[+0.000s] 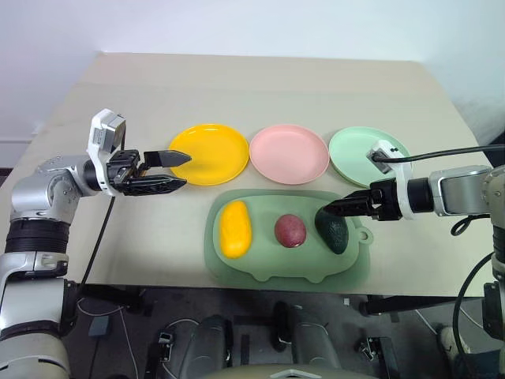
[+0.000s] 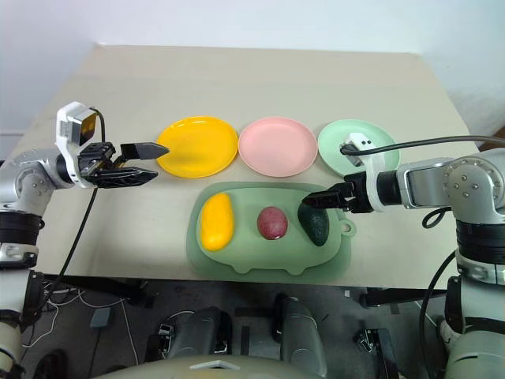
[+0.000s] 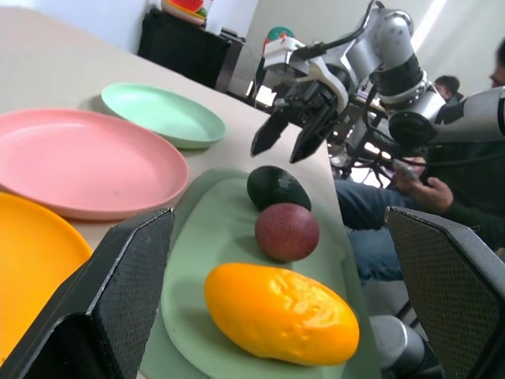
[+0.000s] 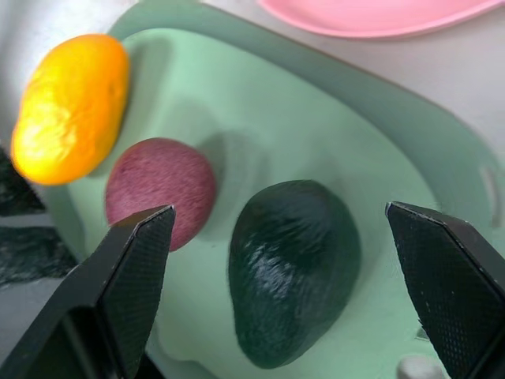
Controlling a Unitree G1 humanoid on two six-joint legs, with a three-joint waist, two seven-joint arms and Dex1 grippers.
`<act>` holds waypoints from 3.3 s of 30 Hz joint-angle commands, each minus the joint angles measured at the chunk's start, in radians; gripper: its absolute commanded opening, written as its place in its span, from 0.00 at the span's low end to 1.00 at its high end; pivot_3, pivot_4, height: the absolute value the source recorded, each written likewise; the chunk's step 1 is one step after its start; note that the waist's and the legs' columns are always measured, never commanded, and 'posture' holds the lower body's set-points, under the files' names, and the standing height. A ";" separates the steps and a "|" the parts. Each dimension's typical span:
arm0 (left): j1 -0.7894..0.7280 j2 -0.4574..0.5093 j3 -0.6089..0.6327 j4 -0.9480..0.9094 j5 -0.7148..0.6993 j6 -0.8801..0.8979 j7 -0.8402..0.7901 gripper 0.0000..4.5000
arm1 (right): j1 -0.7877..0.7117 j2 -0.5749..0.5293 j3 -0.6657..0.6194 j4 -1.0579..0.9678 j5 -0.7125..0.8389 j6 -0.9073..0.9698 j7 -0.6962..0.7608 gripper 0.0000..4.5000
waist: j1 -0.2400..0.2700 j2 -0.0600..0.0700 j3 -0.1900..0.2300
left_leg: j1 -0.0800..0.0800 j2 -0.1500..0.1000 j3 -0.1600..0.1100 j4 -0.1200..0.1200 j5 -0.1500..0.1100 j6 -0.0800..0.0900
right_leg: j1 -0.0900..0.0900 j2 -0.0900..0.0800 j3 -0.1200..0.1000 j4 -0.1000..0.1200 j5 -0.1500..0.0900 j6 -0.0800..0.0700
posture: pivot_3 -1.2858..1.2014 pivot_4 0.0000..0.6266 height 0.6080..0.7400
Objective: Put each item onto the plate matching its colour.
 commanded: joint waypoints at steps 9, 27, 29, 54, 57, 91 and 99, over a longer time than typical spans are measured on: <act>-0.024 0.023 0.003 -0.003 -0.044 -0.009 -0.005 1.00 | -0.081 -0.095 0.079 0.081 0.594 -0.025 -0.538 1.00 | -0.001 0.000 0.000 | 0.000 0.000 0.000 0.000 0.000 0.001 | 0.000 0.000 0.000 -0.001 0.000 0.000 | 0.52 0.24 1.00; -0.040 0.036 -0.017 -0.002 -0.052 -0.002 -0.005 1.00 | 0.107 -0.173 0.232 -0.061 0.874 -0.343 -0.795 1.00 | 0.000 -0.001 0.000 | -0.001 0.001 0.000 0.000 -0.001 0.002 | 0.000 0.000 0.000 -0.002 0.000 0.000 | 0.52 0.24 1.00; -0.042 0.038 -0.018 0.000 -0.051 -0.002 -0.005 1.00 | 0.110 -0.171 0.242 -0.074 0.874 -0.352 -0.809 1.00 | 0.000 -0.001 0.000 | -0.001 0.001 0.000 0.000 -0.001 0.002 | 0.000 0.000 0.000 -0.002 0.000 0.000 | 0.52 0.24 1.00; -0.041 0.054 -0.008 -0.005 -0.070 0.009 -0.005 1.00 | 0.036 -0.190 0.337 -0.084 0.847 -0.368 -0.895 0.29 | 0.000 -0.001 0.000 | -0.001 0.001 0.000 0.000 -0.002 0.003 | -0.001 0.000 0.000 -0.002 0.000 0.000 | 0.52 0.24 1.00; -0.033 0.055 -0.009 -0.007 -0.069 0.005 -0.005 1.00 | 0.015 -0.179 0.338 -0.085 0.825 -0.357 -0.880 0.29 | 0.000 -0.001 0.000 | -0.001 0.001 0.000 0.000 -0.002 0.003 | -0.001 0.000 0.000 -0.002 0.000 0.000 | 0.52 0.24 1.00; -0.033 0.073 -0.017 -0.016 -0.080 0.032 -0.005 1.00 | -0.089 -0.071 0.279 -0.018 0.595 -0.261 -0.742 0.99 | -0.001 -0.001 0.000 | -0.002 0.001 0.000 0.000 -0.002 0.003 | -0.003 0.000 0.001 -0.002 0.000 0.000 | 0.52 0.24 1.00; -0.024 0.083 -0.010 -0.040 -0.090 0.050 -0.005 1.00 | -0.122 0.057 0.278 0.033 0.484 -0.232 -0.727 0.99 | 0.000 -0.001 0.000 | -0.003 0.001 0.001 0.000 -0.002 0.003 | -0.004 0.000 0.001 -0.001 0.000 0.000 | 0.52 0.24 1.00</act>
